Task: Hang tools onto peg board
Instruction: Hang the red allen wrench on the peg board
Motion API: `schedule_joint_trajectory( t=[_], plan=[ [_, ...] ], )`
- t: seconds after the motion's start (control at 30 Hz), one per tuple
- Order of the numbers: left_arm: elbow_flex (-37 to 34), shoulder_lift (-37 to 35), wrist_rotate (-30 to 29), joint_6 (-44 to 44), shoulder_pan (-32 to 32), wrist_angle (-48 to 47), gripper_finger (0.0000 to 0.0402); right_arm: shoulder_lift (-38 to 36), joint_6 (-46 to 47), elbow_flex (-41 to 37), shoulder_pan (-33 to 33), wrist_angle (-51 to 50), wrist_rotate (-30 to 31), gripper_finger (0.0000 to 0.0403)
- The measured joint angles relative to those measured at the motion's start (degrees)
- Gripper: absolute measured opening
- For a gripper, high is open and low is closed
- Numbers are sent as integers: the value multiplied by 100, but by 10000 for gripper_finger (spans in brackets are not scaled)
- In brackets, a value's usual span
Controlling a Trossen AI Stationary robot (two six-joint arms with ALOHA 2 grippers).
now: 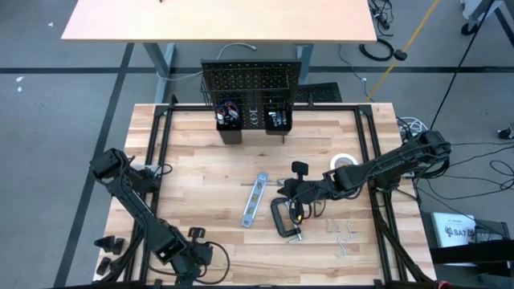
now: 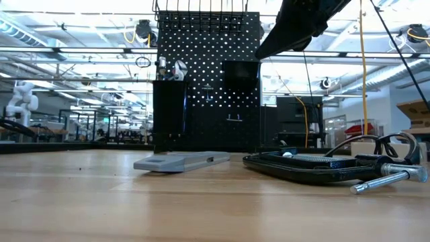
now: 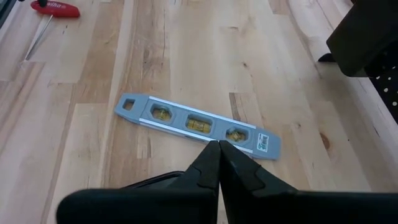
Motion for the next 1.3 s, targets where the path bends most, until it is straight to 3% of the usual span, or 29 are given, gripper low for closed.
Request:
schedule_joint_trajectory(
  t=[0.3, 0.73, 0.87, 1.03, 1.3],
  plan=[
    [-115, 399, 2, 230, -123, 574, 134, 0, -4, 0, 0, -23, -1, 0],
    [-81, 1041, 26, 59, -218, 292, 132, 0, -7, 0, 0, -24, 2, 0],
    [-84, 1019, 48, -84, -252, 18, 100, 0, -7, 0, 0, -21, 6, 0],
    [-88, 1021, 24, -126, -268, -126, 16, 0, -7, 0, 2, -22, 4, 0],
    [-27, 741, -83, 204, -55, -317, 1, 0, 20, 0, 20, -19, 0, 0]
  ],
)
